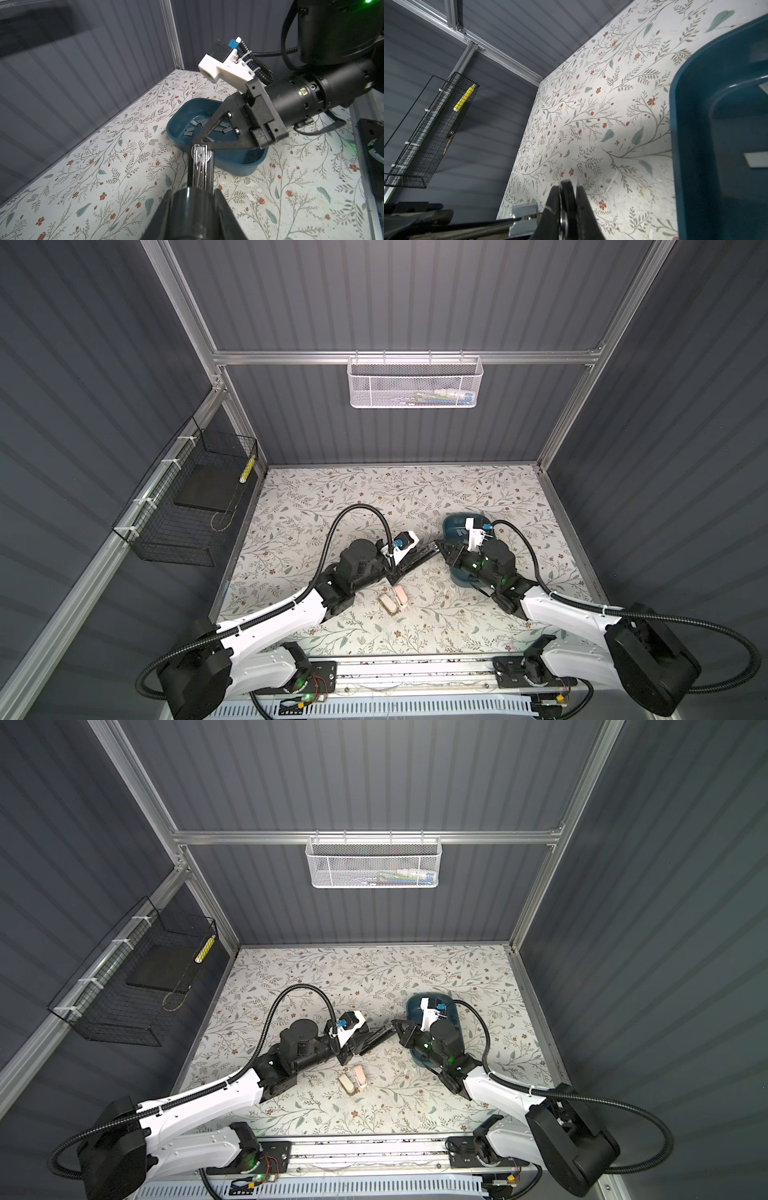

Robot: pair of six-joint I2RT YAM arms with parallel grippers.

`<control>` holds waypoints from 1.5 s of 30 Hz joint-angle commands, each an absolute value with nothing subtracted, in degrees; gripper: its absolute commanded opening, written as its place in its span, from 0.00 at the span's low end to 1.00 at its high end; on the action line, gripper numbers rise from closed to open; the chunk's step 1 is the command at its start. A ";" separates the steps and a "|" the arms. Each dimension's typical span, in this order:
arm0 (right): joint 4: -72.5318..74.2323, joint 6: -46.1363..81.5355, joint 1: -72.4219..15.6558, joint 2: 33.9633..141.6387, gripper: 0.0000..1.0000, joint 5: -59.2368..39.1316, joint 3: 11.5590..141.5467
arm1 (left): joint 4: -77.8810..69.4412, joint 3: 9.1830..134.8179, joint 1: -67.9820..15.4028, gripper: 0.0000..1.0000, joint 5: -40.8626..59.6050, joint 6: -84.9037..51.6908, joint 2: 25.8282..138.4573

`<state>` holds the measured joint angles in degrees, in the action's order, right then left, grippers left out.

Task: Load the staples into the stapler

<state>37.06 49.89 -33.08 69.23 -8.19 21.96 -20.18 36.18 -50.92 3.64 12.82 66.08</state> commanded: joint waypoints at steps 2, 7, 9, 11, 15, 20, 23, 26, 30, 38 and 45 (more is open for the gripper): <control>34.47 47.82 -30.93 69.47 0.24 -3.23 20.73 | -23.25 36.91 -51.77 0.00 2.86 17.63 63.47; 32.11 43.29 -30.92 64.97 0.38 -4.89 20.28 | -18.16 39.19 -51.77 0.00 7.80 24.16 66.92; 30.98 41.55 -31.01 61.71 0.44 -5.02 19.89 | -16.49 40.43 -51.72 0.00 9.58 25.00 68.18; 28.29 39.74 -30.99 58.57 0.48 -4.18 19.65 | -15.65 40.98 -51.76 0.00 10.23 25.31 68.80; 24.03 35.68 -30.95 50.51 0.55 -2.48 17.93 | -16.49 40.18 -51.76 0.00 10.07 25.86 68.74; 24.98 28.17 -31.07 39.35 0.57 -5.28 13.14 | -17.54 39.51 -51.76 0.00 12.08 26.40 68.85; 26.51 21.64 -31.33 31.99 0.60 -11.19 8.66 | -16.62 40.23 -51.72 0.00 14.11 26.82 69.56; 23.41 18.20 -31.49 24.41 0.60 -12.47 6.15 | -16.27 40.21 -51.76 0.00 15.08 28.10 70.36; 19.87 14.13 -31.49 16.75 0.53 -18.16 4.14 | -12.86 42.01 -51.72 0.00 16.86 29.77 71.60; 14.42 4.02 -32.51 15.88 0.27 -30.38 5.58 | -4.25 46.17 -51.74 0.00 23.51 34.03 74.13; 17.81 2.55 -35.14 25.49 0.28 -28.86 8.79 | -2.48 47.15 -51.66 0.00 22.91 34.27 72.73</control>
<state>15.90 4.78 -34.09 23.20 -28.27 5.98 -2.66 44.01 -51.44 21.34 32.88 74.43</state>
